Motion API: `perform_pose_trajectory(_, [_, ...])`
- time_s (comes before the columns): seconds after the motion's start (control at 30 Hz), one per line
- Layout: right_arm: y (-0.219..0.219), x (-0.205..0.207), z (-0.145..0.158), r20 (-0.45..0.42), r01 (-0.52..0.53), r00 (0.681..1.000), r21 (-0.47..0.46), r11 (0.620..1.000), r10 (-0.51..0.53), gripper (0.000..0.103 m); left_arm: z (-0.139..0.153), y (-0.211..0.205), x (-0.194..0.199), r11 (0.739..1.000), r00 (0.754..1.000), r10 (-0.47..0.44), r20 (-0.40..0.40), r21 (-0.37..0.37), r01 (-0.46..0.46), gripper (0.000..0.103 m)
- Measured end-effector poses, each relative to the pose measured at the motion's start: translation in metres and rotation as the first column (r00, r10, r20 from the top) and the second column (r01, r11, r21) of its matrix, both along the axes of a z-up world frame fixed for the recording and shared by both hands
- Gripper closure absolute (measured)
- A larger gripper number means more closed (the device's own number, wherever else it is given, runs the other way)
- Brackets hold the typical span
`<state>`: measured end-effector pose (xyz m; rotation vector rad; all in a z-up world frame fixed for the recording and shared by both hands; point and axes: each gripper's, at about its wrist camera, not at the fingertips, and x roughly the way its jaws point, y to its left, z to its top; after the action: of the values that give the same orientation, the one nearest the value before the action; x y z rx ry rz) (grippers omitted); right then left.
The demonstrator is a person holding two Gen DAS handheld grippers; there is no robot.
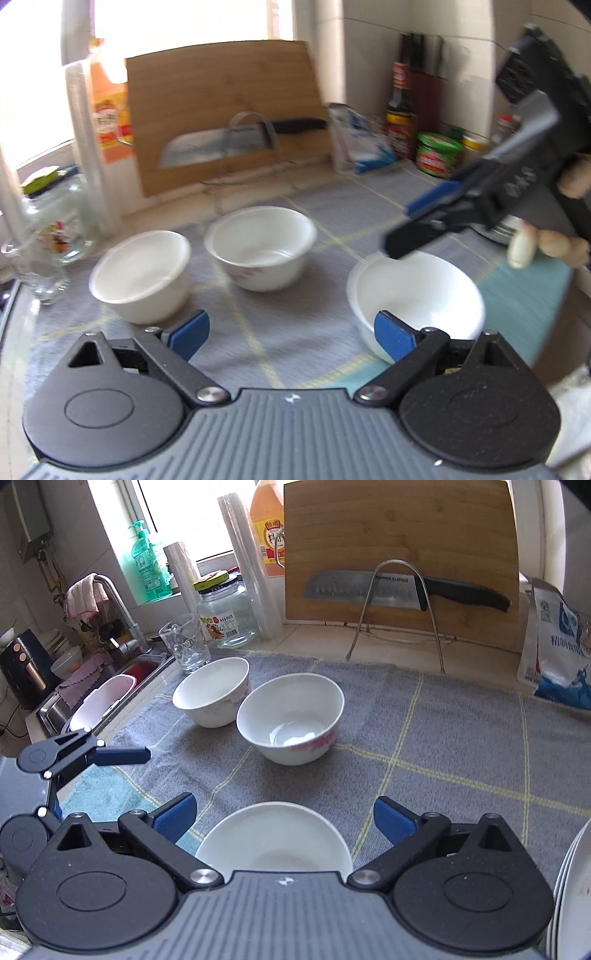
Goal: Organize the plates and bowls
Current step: 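Lower the bowl beside the plate stack and open the right gripper, then grasp the rim of the pink-flowered white bowl with the right gripper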
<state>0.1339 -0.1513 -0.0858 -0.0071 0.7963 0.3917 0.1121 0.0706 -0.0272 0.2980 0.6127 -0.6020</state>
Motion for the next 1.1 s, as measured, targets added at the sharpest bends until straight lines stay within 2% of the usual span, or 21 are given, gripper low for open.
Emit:
perform_pose_trajectory(0.23, [0.0,0.028,0.006,0.01,-0.033,0.999,-0.024,0.999,0.033,0.0,-0.012,-0.004,0.034,0.996,0.996,0.093,-0.002,-0.011,-0.093,0.007])
perform_pose_trajectory(0.43, [0.004,0.052,-0.001,-0.014,-0.079,0.997,-0.047,0.996,0.079,0.0,-0.024,-0.013,0.051,0.994,0.993,0.109,-0.035,-0.03,-0.11,0.007])
perform_pose_trajectory(0.93, [0.019,0.117,-0.022,-0.065,-0.182,0.982,-0.104,0.978,0.176,0.001,-0.042,-0.043,0.078,0.997,0.995,0.081,-0.062,-0.005,-0.082,0.007])
perform_pose_trajectory(1.1, [0.023,0.132,-0.027,-0.081,-0.2,0.978,-0.08,0.977,0.193,0.005,-0.043,-0.051,0.083,0.998,0.997,0.065,-0.05,0.004,-0.065,0.009])
